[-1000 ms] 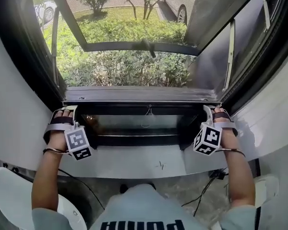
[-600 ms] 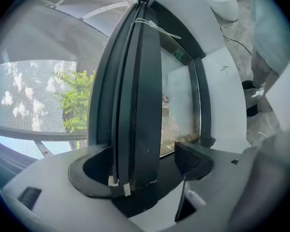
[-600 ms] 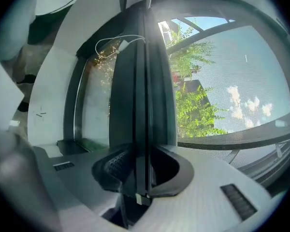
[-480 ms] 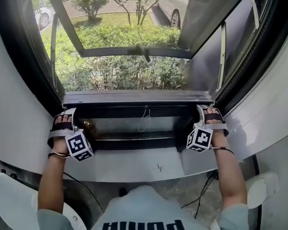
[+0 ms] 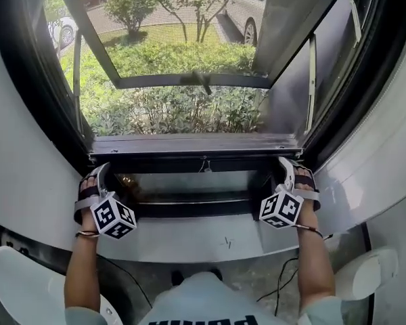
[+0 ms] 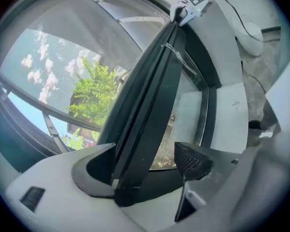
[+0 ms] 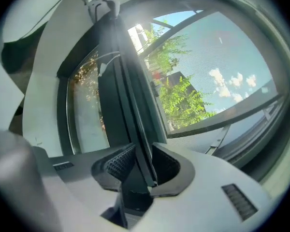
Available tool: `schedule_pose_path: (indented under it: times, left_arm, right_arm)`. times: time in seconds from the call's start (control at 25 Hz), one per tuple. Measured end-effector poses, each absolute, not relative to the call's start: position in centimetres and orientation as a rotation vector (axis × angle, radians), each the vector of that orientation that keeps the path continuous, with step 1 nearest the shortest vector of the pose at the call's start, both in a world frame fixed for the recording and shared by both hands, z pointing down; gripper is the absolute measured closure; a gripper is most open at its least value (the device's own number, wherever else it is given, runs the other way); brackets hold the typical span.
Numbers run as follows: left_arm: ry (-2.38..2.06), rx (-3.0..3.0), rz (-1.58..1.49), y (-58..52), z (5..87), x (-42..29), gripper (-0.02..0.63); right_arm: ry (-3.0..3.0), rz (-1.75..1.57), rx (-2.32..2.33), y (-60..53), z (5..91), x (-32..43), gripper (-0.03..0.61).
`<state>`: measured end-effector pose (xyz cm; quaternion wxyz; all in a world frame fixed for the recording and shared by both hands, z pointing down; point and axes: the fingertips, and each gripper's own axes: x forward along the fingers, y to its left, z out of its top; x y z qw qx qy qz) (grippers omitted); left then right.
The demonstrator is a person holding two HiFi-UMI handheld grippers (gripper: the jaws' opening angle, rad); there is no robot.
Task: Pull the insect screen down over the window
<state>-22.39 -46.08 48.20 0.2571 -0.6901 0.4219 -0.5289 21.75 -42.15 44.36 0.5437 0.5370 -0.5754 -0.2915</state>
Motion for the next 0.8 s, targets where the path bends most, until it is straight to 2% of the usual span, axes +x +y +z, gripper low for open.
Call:
schedule_pose_path:
  times: [0.12, 0.16, 0.28, 0.36, 0.4, 0.44, 0.64, 0.8]
  left_arm:
    - [1.272, -2.17, -1.173, -43.8, 46.5, -19.2, 0.231]
    - [1.323, -2.294, -1.026, -43.0, 45.5, -17.8, 0.273]
    - [1.434, -2.578, -0.553, -40.8, 42.2, -14.0, 0.496]
    - [1.503, -2.653, -0.362, -39.6, 41.7, -12.4, 0.567]
    - [1.551, -2.66, -0.304, -39.2, 41.8, -12.0, 0.583]
    - [1.606, -2.651, -0.261, -38.7, 42.1, -11.6, 0.591]
    - [1.874, -2.559, -0.055, -36.3, 44.1, -10.5, 0.6]
    - [1.97, -2.52, -0.012, -34.8, 45.5, -9.4, 0.6]
  right_arm:
    - [-1.546, -0.637, 1.41, -40.9, 42.9, 19.8, 0.471]
    - [-1.625, -0.607, 1.445, -40.5, 42.6, 18.9, 0.471]
    - [-1.886, -0.511, 1.541, -39.1, 41.5, 16.0, 0.475]
    - [-2.061, -0.428, 1.622, -38.0, 40.6, 14.5, 0.521]
    - [-2.142, -0.38, 1.665, -37.6, 40.2, 14.0, 0.562]
    - [-2.218, -0.328, 1.708, -37.2, 40.0, 13.6, 0.572]
    - [-2.414, -0.087, 1.86, -36.1, 42.1, 13.6, 0.572]
    - [-2.484, -0.006, 1.849, -35.7, 44.6, 13.5, 0.572]
